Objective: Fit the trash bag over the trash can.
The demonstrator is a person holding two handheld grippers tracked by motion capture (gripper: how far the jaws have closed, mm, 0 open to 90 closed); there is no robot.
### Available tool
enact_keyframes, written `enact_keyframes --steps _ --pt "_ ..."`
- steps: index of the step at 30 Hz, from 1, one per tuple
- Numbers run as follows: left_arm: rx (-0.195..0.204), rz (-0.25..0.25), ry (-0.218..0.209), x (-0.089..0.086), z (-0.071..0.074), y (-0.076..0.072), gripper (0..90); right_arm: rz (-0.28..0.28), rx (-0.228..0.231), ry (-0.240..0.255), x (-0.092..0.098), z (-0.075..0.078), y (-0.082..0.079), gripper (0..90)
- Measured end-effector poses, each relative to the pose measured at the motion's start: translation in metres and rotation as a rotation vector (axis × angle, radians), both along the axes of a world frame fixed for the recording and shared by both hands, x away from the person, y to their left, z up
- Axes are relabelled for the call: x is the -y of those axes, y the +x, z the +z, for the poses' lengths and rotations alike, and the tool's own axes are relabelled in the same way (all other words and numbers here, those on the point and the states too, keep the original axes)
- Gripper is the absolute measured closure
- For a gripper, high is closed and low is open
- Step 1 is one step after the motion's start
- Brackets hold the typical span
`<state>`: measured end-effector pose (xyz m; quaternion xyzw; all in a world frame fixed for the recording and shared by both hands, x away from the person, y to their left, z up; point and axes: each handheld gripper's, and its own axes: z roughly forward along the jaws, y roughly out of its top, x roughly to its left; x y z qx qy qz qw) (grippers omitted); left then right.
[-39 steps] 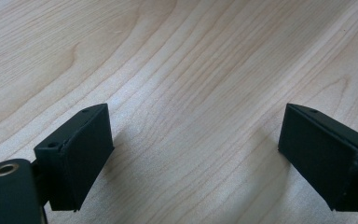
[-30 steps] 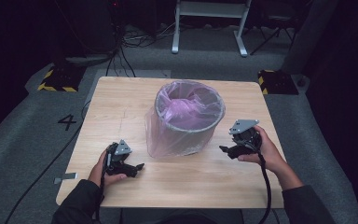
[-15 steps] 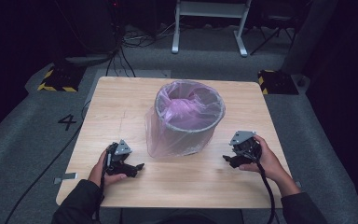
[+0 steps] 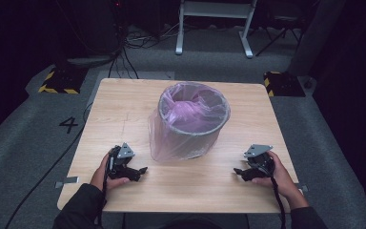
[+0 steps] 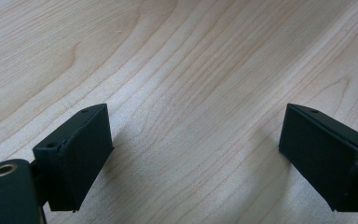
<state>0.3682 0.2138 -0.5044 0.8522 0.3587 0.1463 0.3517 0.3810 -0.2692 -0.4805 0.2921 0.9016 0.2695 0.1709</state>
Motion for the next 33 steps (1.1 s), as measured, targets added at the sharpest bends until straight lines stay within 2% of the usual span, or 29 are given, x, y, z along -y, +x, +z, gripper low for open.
enact_keyframes --steps 6,10,14,15,16,23,33 --pt "-0.001 0.001 -0.001 0.000 0.000 0.000 9.4 -0.015 -0.007 0.043 0.013 -0.006 -0.006 19.1" --pt "-0.001 0.001 -0.001 0.000 0.000 0.000 9.4 -0.051 -0.009 0.097 0.028 -0.010 -0.011 18.4" --pt "0.000 0.000 0.000 0.000 0.000 0.000 9.4 -0.078 -0.031 0.162 0.038 -0.014 -0.015 17.6" --pt "0.000 0.000 0.000 0.000 0.000 0.000 9.4 -0.078 -0.031 0.162 0.038 -0.014 -0.015 17.6" --pt "-0.001 0.000 -0.001 0.000 0.000 0.000 9.4 -0.102 -0.022 0.190 0.043 -0.017 -0.017 17.1" --pt "-0.006 -0.001 -0.003 0.001 0.000 0.001 9.0 -0.139 0.023 0.234 0.053 -0.023 -0.024 14.8" --pt "-0.002 -0.003 0.000 0.001 0.000 0.002 8.6 -0.151 0.024 0.235 0.052 -0.023 -0.024 13.5"
